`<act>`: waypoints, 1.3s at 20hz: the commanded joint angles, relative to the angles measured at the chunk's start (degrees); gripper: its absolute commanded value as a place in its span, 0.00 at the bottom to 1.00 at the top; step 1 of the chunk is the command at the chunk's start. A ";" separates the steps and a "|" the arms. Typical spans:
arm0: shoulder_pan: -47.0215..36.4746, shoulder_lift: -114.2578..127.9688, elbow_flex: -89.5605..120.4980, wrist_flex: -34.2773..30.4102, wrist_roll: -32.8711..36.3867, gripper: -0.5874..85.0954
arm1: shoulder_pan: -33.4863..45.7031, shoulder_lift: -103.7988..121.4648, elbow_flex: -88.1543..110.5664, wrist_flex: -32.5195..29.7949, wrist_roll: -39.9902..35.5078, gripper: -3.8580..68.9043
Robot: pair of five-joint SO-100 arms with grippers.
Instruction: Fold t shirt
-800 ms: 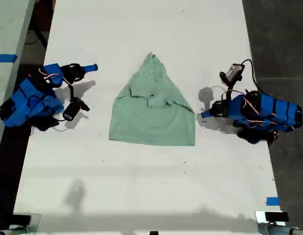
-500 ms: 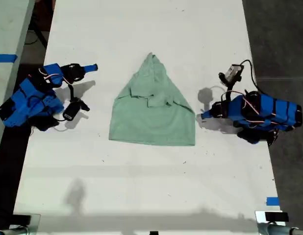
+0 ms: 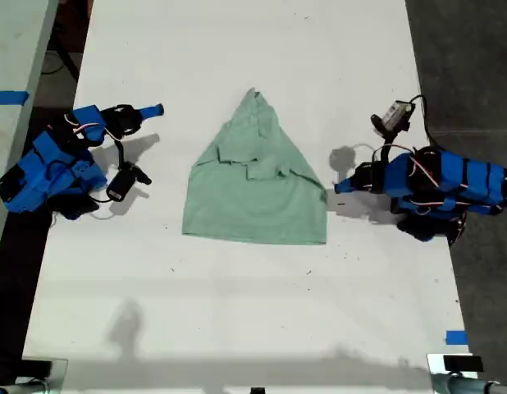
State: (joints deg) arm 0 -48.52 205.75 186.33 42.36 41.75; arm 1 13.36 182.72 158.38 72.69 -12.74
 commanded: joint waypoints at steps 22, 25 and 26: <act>0.44 0.44 2.20 0.44 0.00 0.00 | -6.24 -43.07 -5.63 -22.06 14.68 0.04; 0.35 0.44 2.20 0.44 0.09 0.00 | -2.72 -26.72 -11.95 -5.36 10.90 0.04; 0.26 0.44 2.20 0.44 0.09 0.00 | -1.58 -25.66 -16.96 -1.23 8.96 0.04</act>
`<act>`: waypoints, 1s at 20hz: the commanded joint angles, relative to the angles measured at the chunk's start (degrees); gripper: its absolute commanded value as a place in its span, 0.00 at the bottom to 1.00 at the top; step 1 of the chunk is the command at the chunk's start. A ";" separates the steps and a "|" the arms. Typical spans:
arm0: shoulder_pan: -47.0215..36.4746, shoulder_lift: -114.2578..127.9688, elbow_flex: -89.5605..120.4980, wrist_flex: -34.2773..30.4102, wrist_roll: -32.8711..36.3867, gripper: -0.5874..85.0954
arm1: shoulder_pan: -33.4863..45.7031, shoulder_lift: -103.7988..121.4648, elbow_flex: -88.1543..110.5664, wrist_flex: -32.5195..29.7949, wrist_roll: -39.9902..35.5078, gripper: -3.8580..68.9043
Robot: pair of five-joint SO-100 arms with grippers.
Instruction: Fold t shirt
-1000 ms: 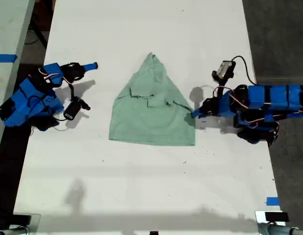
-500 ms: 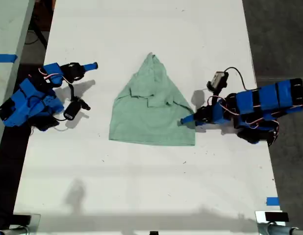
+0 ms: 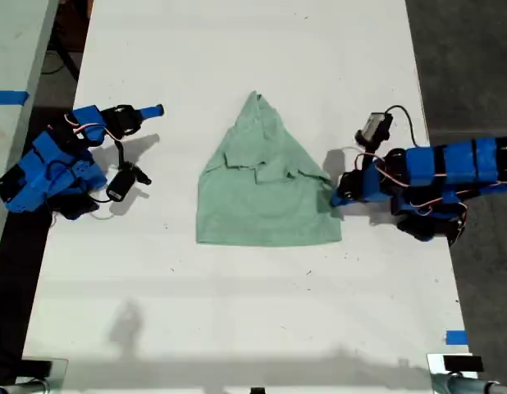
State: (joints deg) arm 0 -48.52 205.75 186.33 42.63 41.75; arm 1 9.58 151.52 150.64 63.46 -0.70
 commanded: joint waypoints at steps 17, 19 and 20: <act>0.35 0.44 2.11 0.35 0.18 0.00 | -5.01 -65.65 -91.85 26.98 -15.47 0.48; 0.35 0.44 2.11 0.35 0.18 0.00 | -3.52 -57.57 -87.36 31.82 -14.15 0.50; 0.35 0.44 2.11 0.35 0.18 0.00 | -2.81 -51.68 -82.00 32.08 -13.36 0.50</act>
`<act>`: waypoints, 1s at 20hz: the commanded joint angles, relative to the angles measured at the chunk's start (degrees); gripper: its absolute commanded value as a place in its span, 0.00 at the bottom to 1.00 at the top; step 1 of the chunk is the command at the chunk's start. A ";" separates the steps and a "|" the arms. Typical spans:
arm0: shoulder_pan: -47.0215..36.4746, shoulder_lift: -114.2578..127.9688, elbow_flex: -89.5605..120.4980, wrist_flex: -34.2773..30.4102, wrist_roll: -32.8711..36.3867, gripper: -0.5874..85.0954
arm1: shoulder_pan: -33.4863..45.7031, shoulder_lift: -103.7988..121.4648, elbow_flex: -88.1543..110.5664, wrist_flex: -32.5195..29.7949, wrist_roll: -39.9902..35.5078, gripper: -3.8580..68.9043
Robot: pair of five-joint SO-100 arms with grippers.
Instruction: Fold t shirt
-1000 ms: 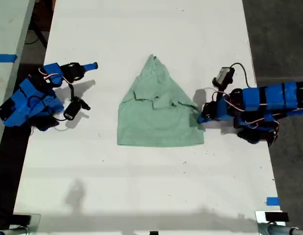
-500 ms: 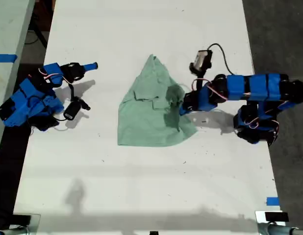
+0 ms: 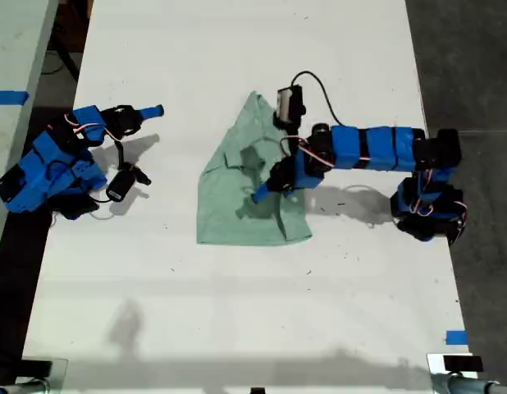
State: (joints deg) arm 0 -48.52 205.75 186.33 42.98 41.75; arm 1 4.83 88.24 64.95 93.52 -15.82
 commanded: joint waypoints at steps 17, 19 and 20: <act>0.00 0.44 2.20 0.18 -0.53 0.00 | 12.92 112.76 113.38 -21.80 -7.73 0.06; 0.00 0.44 2.20 0.26 -0.70 0.00 | 12.74 112.76 113.38 -20.83 -6.33 0.06; 0.09 0.44 2.20 0.26 -0.70 0.00 | 12.30 112.76 113.38 -20.74 -5.45 0.06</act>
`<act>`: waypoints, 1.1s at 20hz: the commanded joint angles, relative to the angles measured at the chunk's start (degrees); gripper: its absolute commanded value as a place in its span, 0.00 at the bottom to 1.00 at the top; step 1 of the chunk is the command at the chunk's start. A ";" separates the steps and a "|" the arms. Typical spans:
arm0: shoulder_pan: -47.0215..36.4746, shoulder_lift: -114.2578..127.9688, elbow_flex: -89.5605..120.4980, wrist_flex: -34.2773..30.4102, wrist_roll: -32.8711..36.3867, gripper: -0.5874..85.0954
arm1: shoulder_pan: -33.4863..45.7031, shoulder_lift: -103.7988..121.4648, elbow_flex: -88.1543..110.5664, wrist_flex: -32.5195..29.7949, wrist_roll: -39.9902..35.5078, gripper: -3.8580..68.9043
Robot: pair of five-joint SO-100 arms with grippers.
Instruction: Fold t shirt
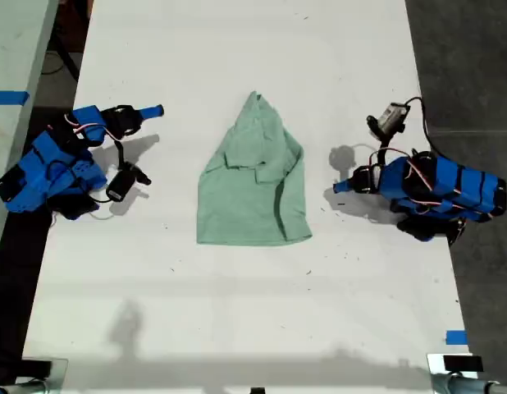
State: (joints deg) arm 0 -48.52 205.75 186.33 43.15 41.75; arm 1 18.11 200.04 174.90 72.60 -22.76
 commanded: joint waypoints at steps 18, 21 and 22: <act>0.00 0.44 2.20 0.09 -0.79 0.00 | -2.11 0.97 3.43 0.79 3.25 0.06; 0.00 0.44 2.20 0.09 -0.79 0.00 | -2.20 0.97 3.43 0.79 3.34 0.06; 0.00 0.44 2.20 0.09 -0.79 0.00 | -2.20 0.97 3.43 0.79 3.34 0.06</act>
State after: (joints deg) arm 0 -48.52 205.75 186.33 43.15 41.75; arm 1 16.52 200.21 174.90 73.21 -19.95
